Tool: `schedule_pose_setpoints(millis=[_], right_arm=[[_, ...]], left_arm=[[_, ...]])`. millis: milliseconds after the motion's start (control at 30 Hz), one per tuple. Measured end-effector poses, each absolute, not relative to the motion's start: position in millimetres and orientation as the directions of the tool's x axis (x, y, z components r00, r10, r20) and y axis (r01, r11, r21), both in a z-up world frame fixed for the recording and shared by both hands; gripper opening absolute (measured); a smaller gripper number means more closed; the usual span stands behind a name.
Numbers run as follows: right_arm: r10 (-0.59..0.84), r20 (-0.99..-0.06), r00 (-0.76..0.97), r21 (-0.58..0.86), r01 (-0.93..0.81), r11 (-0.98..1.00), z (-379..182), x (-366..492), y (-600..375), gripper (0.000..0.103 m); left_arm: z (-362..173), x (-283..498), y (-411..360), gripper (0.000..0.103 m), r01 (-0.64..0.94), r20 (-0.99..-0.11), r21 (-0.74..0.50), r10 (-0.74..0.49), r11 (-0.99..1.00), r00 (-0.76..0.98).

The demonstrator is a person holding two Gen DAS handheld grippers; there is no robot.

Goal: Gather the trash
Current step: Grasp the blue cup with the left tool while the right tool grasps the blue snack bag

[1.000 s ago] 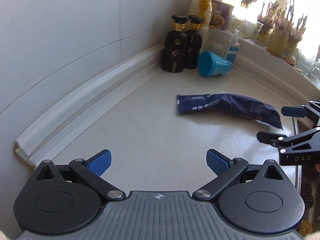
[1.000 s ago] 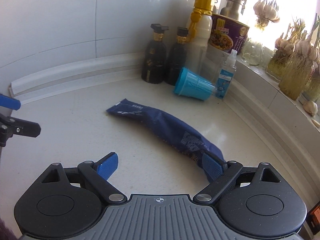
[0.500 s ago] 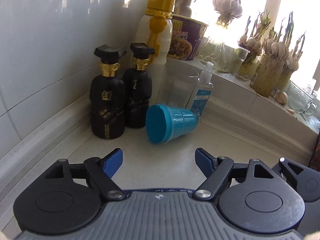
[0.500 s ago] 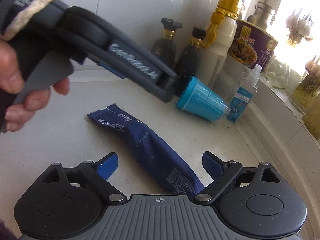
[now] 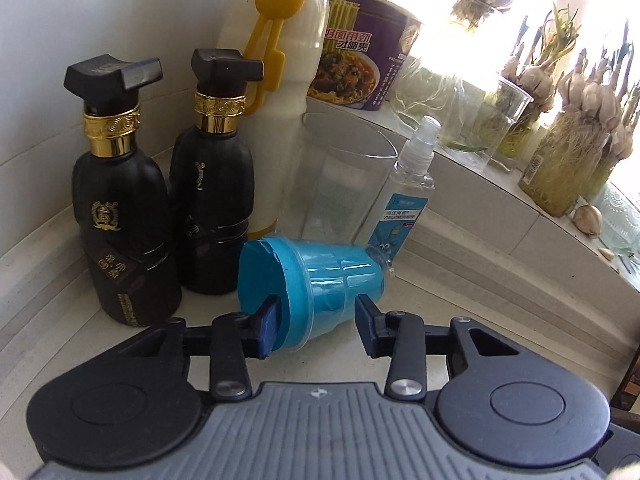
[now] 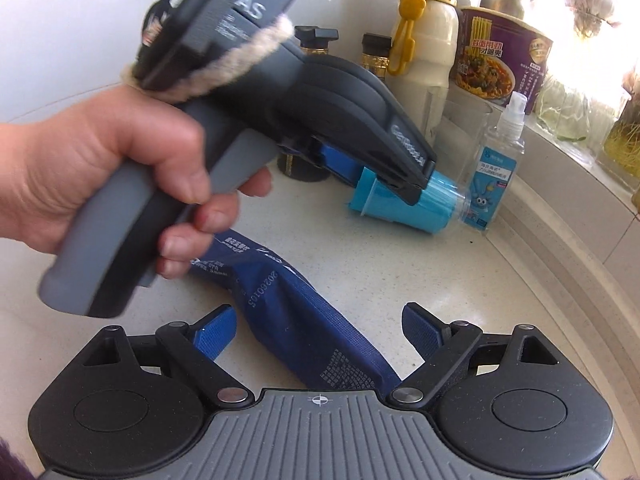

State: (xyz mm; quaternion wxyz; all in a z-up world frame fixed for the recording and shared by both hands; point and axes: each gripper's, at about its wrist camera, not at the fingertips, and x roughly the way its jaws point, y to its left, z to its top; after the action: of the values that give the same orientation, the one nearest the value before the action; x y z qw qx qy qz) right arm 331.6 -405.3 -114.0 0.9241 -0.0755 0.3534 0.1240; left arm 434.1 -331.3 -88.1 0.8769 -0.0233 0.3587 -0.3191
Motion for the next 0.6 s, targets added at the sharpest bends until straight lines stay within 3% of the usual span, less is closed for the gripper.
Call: schedule_pose_setpoints(millis=[233, 367, 433, 500, 600], right_arm=[[0.214, -0.685, 0.696, -0.009, -0.302, 0.953, -119.5, 335.6, -403.9, 0.085], [0.216, -0.702, 0.679, 0.015, -0.289, 0.957, -125.7, 337.0, -405.9, 0.064], [0.218, -0.697, 0.683, 0.021, -0.284, 0.959, -125.9, 335.1, -406.4, 0.061], [0.229, -0.695, 0.681, 0.033, -0.288, 0.957, -125.6, 333.4, -406.7, 0.051], [0.243, -0.697, 0.675, 0.048, -0.294, 0.955, -123.8, 330.7, -406.5, 0.044]], left_arm=[[-90.2, 430.4, -337.7, 0.023, 0.584, -0.603, -0.253, -0.597, 0.772, 0.528], [-87.3, 425.2, -341.6, 0.016, 0.611, -0.596, -0.236, -0.609, 0.756, 0.523], [-85.6, 422.5, -341.4, 0.014, 0.617, -0.59, -0.232, -0.613, 0.752, 0.526], [-83.2, 418.8, -341.2, 0.009, 0.623, -0.584, -0.229, -0.618, 0.748, 0.527], [-76.7, 412.3, -340.7, 0.003, 0.629, -0.574, -0.212, -0.616, 0.748, 0.54]])
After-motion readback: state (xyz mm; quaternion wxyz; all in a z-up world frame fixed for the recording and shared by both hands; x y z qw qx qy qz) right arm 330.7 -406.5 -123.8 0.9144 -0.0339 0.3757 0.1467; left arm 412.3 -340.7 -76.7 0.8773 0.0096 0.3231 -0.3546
